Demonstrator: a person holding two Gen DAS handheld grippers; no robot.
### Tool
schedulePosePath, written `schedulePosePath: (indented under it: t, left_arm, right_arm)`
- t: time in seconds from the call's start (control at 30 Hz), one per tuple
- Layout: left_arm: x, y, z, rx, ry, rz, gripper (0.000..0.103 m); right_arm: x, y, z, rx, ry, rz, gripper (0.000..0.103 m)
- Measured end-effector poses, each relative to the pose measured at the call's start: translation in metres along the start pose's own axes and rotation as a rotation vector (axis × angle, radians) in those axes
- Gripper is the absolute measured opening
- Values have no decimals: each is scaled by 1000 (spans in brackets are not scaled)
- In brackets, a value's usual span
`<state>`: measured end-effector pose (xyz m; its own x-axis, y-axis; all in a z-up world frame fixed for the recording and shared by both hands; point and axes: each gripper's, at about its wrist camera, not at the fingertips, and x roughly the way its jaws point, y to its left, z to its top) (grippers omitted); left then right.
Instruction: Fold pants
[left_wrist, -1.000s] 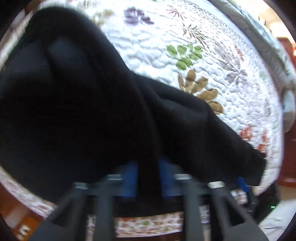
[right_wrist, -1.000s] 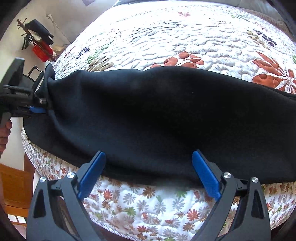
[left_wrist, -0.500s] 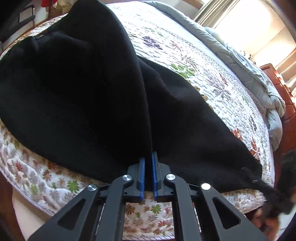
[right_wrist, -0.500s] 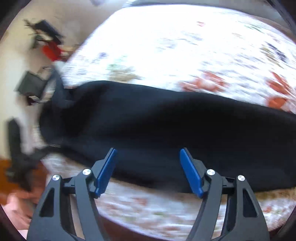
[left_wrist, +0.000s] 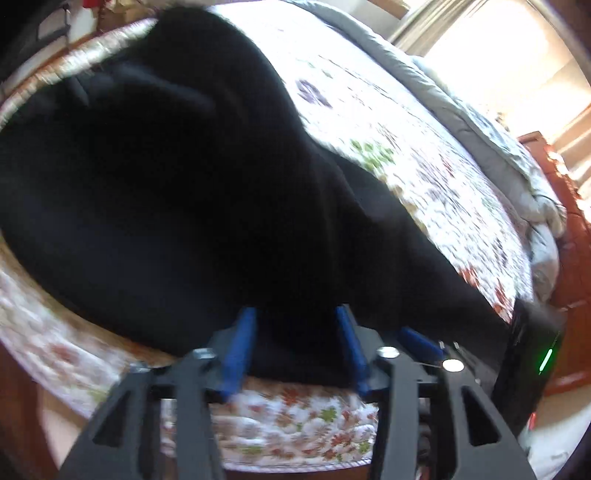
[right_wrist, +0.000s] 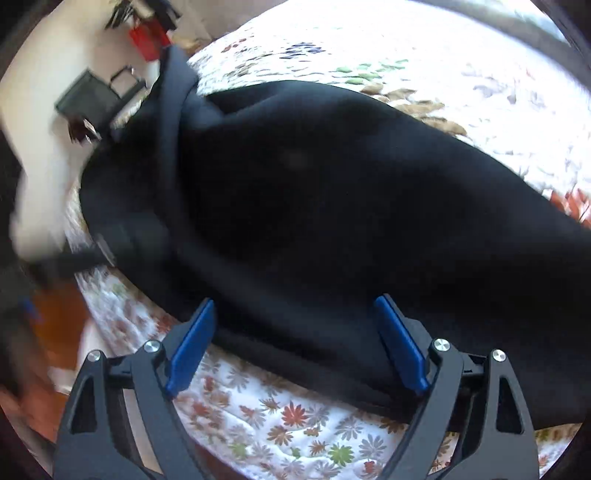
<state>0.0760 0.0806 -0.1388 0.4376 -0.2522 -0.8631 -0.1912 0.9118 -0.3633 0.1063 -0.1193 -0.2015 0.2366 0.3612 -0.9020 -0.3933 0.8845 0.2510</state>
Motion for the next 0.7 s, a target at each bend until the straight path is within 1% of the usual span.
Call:
schedulePosePath:
  t: [0.03, 0.07, 0.1, 0.13, 0.2, 0.23, 0.27, 0.3, 0.4, 0.5, 0.6, 0.67, 0.7]
  left_arm:
    - [-8, 2, 9, 0, -14, 2, 55]
    - [-15, 4, 23, 1, -22, 12, 64]
    - [-19, 4, 40, 9, -17, 54, 68]
    - [-21, 5, 55, 16, -11, 80, 73]
    - [-20, 5, 90, 23, -1, 112, 74]
    - [-15, 5, 106, 30, 20, 147, 76]
    - [-8, 6, 122, 32, 44, 172, 76]
    - [3, 9, 140, 21, 85, 204, 76]
    - [27, 17, 177, -24, 180, 233, 76]
    - [46, 17, 201, -27, 251, 271, 76]
    - [56, 7, 215, -6, 290, 328, 76]
    - [63, 6, 224, 13, 311, 346, 77]
    - [70, 3, 228, 25, 336, 371, 78]
  right_arm:
    - [1, 3, -1, -6, -12, -13, 87]
    - [0, 4, -1, 1, -18, -13, 87]
    - [1, 3, -1, 11, -21, -8, 87]
    - [1, 3, 0, 18, -20, -1, 87]
    - [1, 1, 2, 31, -19, 18, 87]
    - [1, 0, 2, 35, -20, 24, 87]
    - [1, 0, 2, 39, -22, 32, 87]
    - [2, 0, 3, 41, -23, 37, 87]
    - [2, -3, 4, 37, -24, 49, 87]
    - [0, -9, 1, 40, -24, 64, 89]
    - [-3, -11, -2, 40, -25, 83, 91]
    - [-2, -10, -1, 37, -26, 84, 91]
    - [-2, -10, -1, 37, -26, 84, 92]
